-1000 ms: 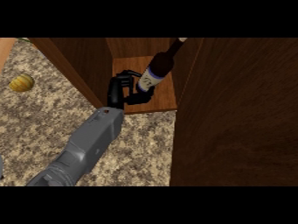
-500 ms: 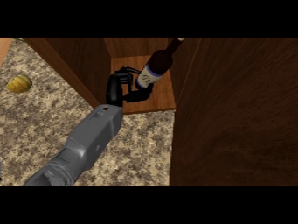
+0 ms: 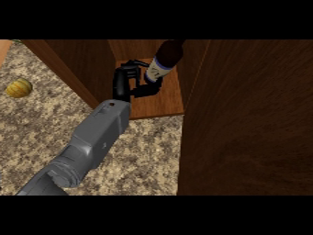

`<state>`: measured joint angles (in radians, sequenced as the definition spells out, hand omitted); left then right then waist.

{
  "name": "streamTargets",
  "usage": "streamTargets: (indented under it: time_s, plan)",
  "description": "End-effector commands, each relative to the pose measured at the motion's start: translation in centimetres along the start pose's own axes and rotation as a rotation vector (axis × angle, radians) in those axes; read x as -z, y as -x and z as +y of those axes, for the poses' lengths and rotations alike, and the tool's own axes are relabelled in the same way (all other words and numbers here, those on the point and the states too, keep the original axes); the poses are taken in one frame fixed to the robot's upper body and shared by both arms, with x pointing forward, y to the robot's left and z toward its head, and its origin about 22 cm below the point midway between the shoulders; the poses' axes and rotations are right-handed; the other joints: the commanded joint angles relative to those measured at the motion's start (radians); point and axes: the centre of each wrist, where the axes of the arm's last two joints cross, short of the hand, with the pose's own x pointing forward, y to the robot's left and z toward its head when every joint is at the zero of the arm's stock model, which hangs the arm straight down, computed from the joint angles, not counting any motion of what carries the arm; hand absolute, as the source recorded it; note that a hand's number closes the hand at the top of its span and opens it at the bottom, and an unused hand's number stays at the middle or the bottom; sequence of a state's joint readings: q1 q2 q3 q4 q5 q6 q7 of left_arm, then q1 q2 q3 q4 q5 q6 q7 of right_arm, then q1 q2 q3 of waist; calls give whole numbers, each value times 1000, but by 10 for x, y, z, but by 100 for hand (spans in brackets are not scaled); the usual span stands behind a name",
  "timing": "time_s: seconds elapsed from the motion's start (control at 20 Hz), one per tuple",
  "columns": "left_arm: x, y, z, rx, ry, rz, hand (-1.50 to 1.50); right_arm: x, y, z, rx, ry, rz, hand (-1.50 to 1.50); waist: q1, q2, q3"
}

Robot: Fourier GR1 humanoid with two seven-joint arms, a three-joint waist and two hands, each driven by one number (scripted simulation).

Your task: Pick up the wine, place it into the cabinet and close the cabinet

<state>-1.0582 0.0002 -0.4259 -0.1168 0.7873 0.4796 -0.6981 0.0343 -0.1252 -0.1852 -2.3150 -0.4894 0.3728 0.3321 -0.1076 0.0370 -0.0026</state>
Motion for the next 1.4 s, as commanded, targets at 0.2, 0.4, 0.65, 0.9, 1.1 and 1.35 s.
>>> streamTargets:
  time_s: [0.2, 0.4, 0.65, 0.9, 1.1, 1.35]
  plan:
    - [20, -27, -8, 46, -11, -18, 150, 8, -1, -5, -1, -5, -4, -150, 5, 2, 1]
    - [19, -25, -6, 48, -21, -37, 150, 6, 2, -1, -7, -21, -9, -150, -9, 10, 0]
    - [28, -30, 6, 64, -53, -58, 150, 4, 6, -9, -1, -2, -6, -150, 8, 5, 1]
    - [35, -33, 14, 130, -90, -36, 150, 3, 1, -11, -7, -17, 5, -150, -9, 10, 1]
    - [41, -36, 27, 170, -124, -40, -150, -1, 3, -6, 8, -25, -4, -150, -18, 14, 2]
    - [44, -40, 26, 223, -116, -21, -150, 2, 0, -6, 0, -22, -21, -150, -14, 13, 2]
